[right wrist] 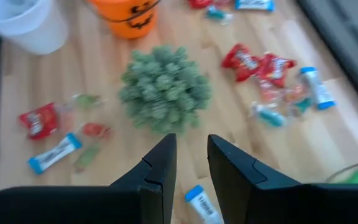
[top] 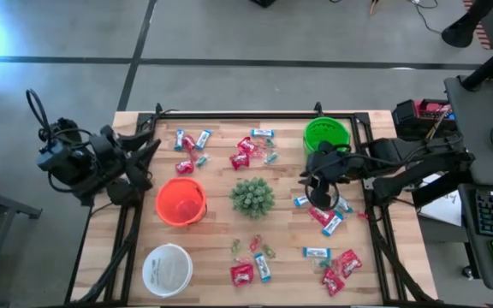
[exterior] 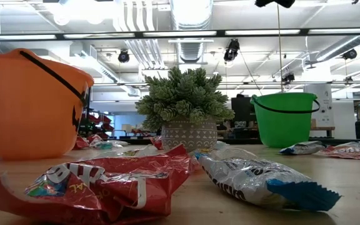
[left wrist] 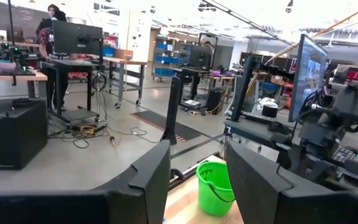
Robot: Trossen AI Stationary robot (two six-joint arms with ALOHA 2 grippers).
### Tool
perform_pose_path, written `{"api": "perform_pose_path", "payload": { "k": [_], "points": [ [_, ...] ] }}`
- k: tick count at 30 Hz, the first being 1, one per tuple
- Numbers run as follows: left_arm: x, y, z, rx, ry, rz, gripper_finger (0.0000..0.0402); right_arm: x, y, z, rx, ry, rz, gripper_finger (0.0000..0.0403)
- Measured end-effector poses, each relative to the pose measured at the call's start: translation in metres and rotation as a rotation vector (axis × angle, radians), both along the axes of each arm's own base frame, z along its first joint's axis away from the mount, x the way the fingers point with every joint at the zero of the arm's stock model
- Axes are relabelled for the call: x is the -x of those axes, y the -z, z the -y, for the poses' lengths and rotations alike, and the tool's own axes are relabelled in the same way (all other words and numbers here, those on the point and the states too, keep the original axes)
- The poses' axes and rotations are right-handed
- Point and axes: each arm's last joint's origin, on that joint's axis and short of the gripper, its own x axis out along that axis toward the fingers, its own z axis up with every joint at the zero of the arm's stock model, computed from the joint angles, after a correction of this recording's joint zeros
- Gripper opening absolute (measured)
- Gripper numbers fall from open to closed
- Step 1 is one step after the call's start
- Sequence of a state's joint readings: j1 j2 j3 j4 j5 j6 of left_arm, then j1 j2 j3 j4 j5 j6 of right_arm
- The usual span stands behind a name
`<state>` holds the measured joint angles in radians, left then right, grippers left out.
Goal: Sort candy
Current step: Put the red candy into the green bucket
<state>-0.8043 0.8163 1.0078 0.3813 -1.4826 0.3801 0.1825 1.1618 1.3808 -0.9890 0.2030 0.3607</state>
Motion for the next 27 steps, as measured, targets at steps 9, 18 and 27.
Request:
{"api": "perform_pose_path", "payload": {
  "k": [9, 18, 27],
  "points": [
    [0.007, -0.019, -0.007, 0.025, -0.001, 0.027, 0.0139, -0.003, 0.003, -0.002, -0.013, -0.039, -0.018, 0.0084],
    [0.008, -0.022, -0.008, 0.014, -0.003, 0.019, 0.0139, 0.002, -0.002, 0.003, 0.041, 0.079, 0.022, 0.0084],
    [0.007, -0.022, -0.007, 0.012, -0.003, 0.016, 0.0139, 0.002, -0.002, 0.003, 0.147, -0.034, 0.007, 0.0084]
  ]
}}
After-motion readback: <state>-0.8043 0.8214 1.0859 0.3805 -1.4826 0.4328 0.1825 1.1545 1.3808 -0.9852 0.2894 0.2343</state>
